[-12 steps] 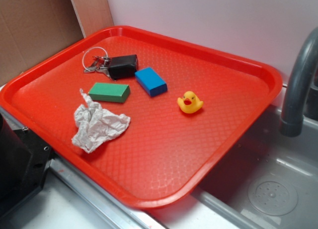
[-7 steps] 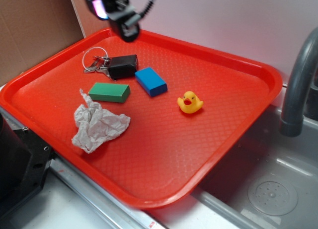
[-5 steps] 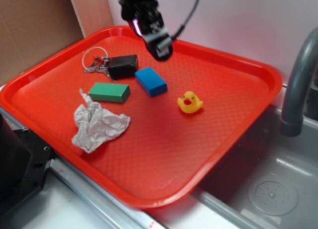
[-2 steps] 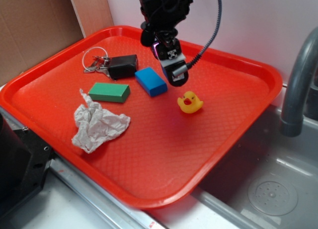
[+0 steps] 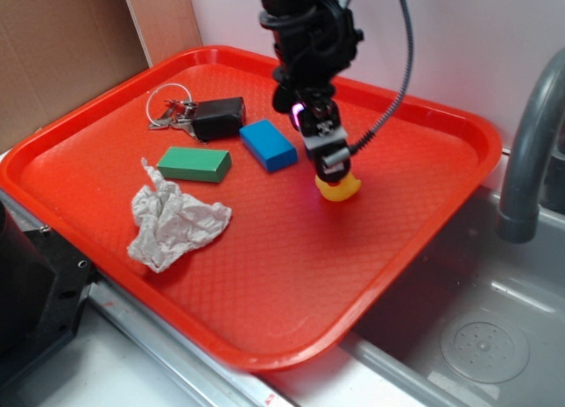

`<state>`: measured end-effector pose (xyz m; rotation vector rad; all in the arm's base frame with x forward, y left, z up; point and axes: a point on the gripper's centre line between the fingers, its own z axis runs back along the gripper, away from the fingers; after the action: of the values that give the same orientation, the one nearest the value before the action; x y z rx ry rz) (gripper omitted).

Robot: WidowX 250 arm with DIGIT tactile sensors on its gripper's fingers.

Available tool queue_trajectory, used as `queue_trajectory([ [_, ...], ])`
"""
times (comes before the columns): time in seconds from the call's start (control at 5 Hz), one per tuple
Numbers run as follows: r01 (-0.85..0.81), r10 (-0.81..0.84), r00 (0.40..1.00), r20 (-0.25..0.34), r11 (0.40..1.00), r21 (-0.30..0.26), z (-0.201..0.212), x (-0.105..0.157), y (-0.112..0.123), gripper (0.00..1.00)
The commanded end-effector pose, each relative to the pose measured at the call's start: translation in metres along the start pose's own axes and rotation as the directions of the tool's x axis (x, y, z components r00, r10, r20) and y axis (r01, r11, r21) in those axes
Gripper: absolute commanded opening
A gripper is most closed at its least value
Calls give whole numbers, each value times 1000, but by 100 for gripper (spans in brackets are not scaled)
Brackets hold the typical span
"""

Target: Grab the yellow duck.

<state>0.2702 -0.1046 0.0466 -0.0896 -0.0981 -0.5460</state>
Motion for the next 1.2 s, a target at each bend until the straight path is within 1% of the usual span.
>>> queue_trajectory([
  [0.0,51,-51,998,30,998,-21,-21,26,-27,100],
  [0.2,86,-85,996,16,996,-40,-14,28,-42,100],
  [0.4,91,-91,996,7,995,-29,-1,22,-49,100],
  [0.6,22,-22,1000,14,1000,3,19,6,-38,100],
  [0.8,-76,71,994,81,996,55,45,-15,-32,100],
  [1.0,-167,157,982,107,982,92,58,-29,-25,100],
])
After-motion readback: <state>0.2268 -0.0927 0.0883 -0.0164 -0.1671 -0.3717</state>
